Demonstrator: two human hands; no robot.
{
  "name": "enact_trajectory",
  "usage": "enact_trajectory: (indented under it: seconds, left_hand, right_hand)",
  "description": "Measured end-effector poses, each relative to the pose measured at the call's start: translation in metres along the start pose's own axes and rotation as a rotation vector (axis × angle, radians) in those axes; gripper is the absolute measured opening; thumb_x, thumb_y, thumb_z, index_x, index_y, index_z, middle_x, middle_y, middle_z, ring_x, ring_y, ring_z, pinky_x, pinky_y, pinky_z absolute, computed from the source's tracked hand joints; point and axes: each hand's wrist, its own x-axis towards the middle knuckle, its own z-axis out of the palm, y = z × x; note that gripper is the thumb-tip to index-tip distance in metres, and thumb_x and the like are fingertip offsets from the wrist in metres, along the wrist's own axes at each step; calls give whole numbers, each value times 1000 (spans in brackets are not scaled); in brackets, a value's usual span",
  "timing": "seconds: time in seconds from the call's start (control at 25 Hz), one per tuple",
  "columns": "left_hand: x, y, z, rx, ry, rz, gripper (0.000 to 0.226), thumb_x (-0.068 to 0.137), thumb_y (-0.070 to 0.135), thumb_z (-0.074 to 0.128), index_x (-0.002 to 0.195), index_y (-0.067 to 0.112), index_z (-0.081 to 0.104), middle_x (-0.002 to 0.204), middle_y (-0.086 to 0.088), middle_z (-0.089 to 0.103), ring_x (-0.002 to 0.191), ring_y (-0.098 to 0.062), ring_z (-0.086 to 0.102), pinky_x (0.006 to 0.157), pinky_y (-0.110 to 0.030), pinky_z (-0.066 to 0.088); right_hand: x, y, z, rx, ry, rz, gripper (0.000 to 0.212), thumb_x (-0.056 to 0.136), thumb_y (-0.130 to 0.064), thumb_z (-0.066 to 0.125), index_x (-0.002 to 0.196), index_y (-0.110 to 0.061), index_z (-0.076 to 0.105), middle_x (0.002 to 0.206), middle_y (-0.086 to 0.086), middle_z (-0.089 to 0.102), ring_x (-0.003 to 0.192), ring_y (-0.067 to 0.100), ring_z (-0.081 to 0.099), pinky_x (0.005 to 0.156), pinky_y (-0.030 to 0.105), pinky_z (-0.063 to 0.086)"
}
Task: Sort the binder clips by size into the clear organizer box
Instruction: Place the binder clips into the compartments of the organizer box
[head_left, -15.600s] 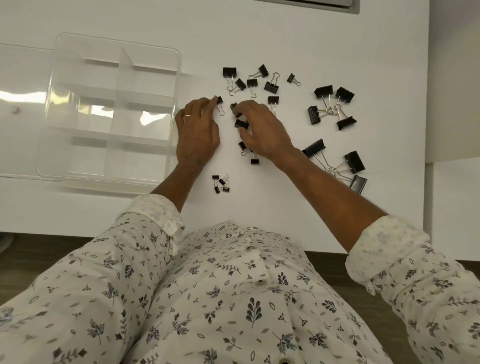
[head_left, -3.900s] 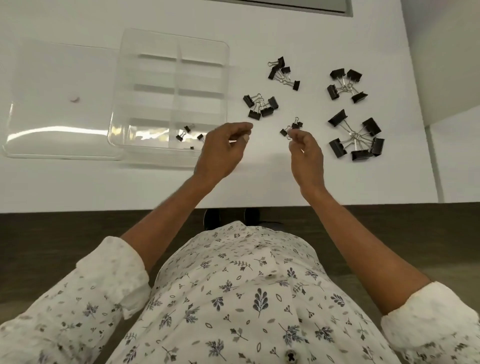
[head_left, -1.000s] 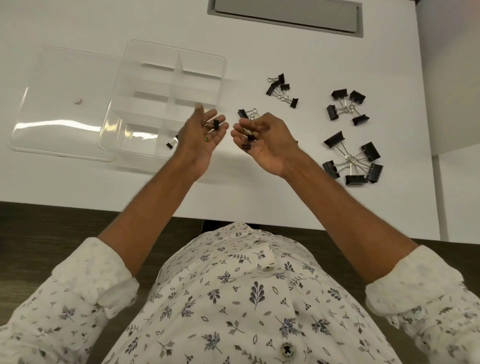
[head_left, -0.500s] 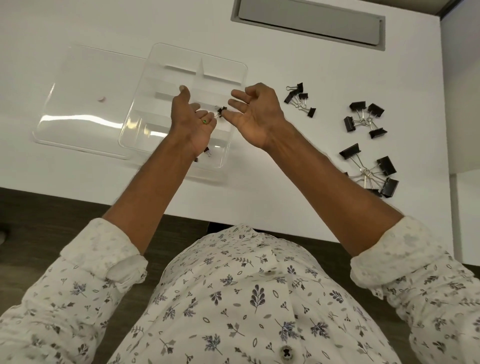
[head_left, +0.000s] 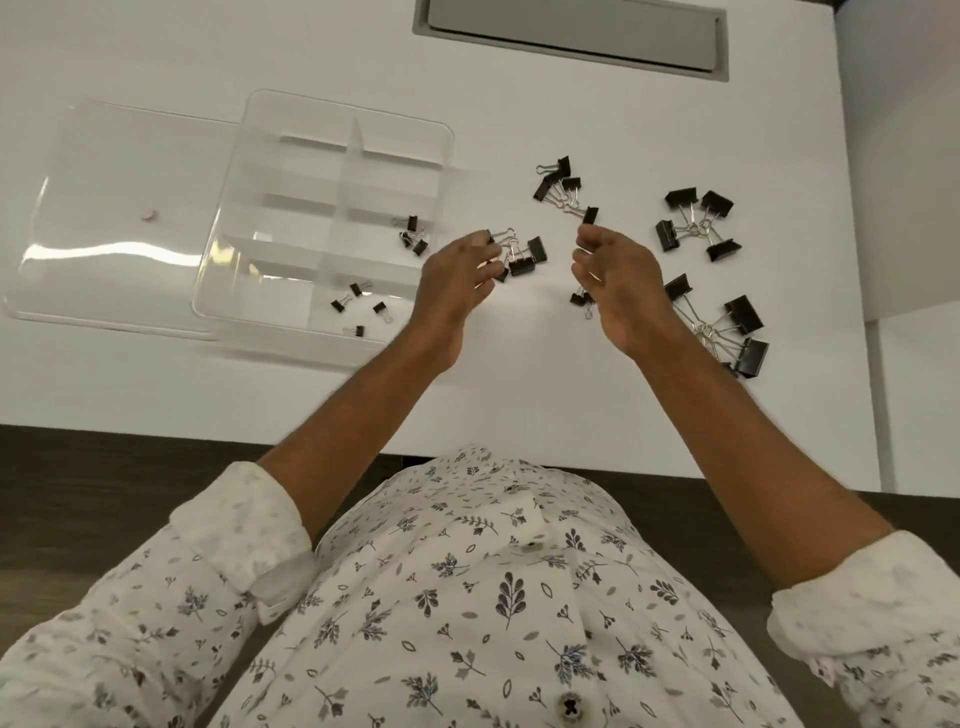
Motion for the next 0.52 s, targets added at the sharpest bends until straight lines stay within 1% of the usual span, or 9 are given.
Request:
enact_trajectory:
  seconds: [0.08,0.12,0.2,0.24,0.28,0.36,0.4,0.44,0.52]
  left_hand:
    - [4,-23,8,225,-50,81,18,102,25,57,117,22,68,116,0,71,111,-19,68,106,-34,52]
    - [8,-31,11,328,-61,127,22,101,26,59,121,22,69,120,1,71,113,-18,67,101,-28,53]
    - [16,-45,12,492,-53,215,29,101,22,61,129,18,67,127,2,69,112,-11,64,89,-12,49]
    - [19,-52,15,558,-51,265,31,100,18,62,130,15,66,130,2,68,113,-10,63,88,-9,47]
    - [25,-59,20,617,-60,317,32,99,14,62,131,12,65,131,0,66,116,-12,62,92,-13,49]
    - [36,-69,30,746,-97,435,36,98,8,62,133,8,63,133,-6,64,122,-19,60,103,-31,52]
    - [42,-73,34,834,-130,490,38,97,6,61,135,6,61,136,-9,62,125,-23,58,106,-38,50]
    - [47,-75,36,930,-168,525,39,97,5,59,137,5,59,138,-11,60,129,-26,56,110,-41,46]
    - [53,-76,39,1113,-267,552,42,97,4,57,139,4,57,142,-13,57,131,-30,50,113,-41,39]
  right_hand:
    - [4,16,-23,-232,29,-63,40,94,6,50,129,-9,63,106,-4,63,102,13,59,102,31,52]
    - [6,23,-28,-329,23,-81,40,94,4,52,129,-12,63,108,-6,64,99,10,59,98,31,52]
    - [8,36,-28,-495,25,-152,38,94,-2,56,130,-16,63,119,-7,64,98,5,61,89,26,51]
    - [9,43,-31,-574,34,-204,39,95,-4,58,131,-17,62,125,-6,63,99,5,61,86,23,49]
    - [11,49,-35,-653,50,-258,40,94,-6,60,132,-18,60,129,-4,60,100,6,61,85,21,48]
    - [15,59,-41,-826,50,-370,44,93,-6,64,135,-17,57,131,2,53,103,11,58,86,18,48]
    - [17,64,-43,-903,31,-428,46,92,-4,66,137,-15,57,131,6,52,102,13,57,87,19,49]
    - [20,71,-45,-966,13,-473,48,91,-3,66,137,-12,57,129,9,52,102,17,57,90,24,50]
    - [21,80,-46,-1037,10,-476,46,91,-5,67,135,-11,58,127,10,52,104,22,59,93,33,51]
